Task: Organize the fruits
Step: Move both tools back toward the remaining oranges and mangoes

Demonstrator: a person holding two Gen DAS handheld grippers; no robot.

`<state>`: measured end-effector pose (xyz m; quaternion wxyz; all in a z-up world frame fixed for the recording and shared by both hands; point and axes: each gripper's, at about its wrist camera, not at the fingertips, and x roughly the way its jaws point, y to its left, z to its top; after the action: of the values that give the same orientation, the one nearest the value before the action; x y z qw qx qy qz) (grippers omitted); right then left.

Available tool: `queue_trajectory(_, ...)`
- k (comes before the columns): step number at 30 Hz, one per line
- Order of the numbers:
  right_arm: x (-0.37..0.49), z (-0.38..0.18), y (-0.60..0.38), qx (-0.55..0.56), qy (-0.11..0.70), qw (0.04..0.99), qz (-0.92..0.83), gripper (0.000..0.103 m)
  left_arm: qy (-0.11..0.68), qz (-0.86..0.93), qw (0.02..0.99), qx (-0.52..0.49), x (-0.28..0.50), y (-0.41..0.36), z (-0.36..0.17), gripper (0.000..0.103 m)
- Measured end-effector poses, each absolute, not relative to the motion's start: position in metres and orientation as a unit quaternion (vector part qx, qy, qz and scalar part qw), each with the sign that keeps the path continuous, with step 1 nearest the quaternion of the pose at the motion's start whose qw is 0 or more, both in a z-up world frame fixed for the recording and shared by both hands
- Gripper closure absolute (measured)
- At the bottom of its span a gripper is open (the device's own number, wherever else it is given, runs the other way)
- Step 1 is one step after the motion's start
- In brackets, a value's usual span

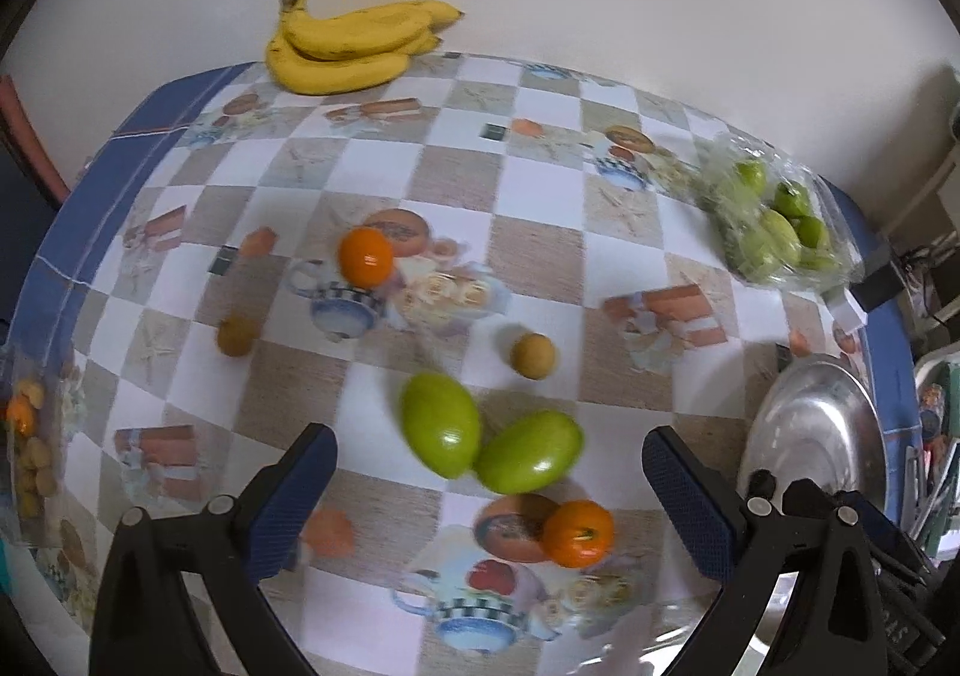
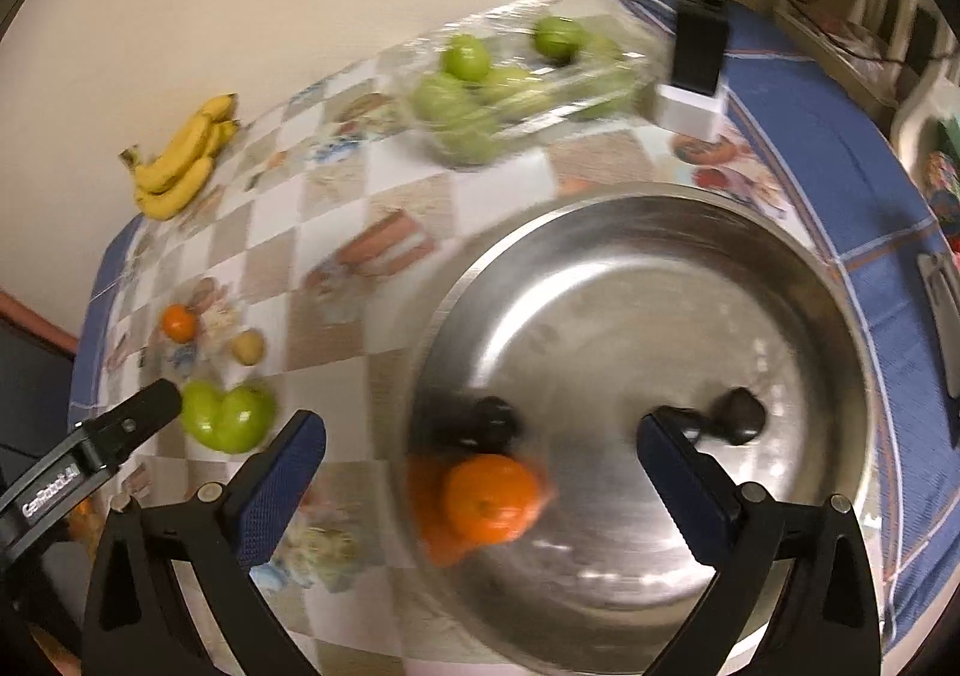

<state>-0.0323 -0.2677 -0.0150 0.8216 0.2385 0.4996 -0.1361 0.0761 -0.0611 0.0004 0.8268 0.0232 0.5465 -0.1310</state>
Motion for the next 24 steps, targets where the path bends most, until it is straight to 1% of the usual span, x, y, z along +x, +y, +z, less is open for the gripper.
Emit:
queue_trajectory(12,0.002,-0.012,-0.2,0.207,0.509,0.833,-0.065,0.0,0.543,-0.086,0.835,-0.018,0.096,-0.005,0.003,0.0)
queue_trajectory(20,0.012,-0.023,-0.176,0.2,0.526,0.825,-0.045,0.0,0.562,-0.08,0.823,-0.031,0.103,0.009,-0.012,0.0)
queue_trajectory(24,0.016,-0.034,-0.168,0.195,0.54,0.818,-0.043,0.0,0.582,-0.081,0.809,-0.031,0.105,0.008,-0.028,0.0)
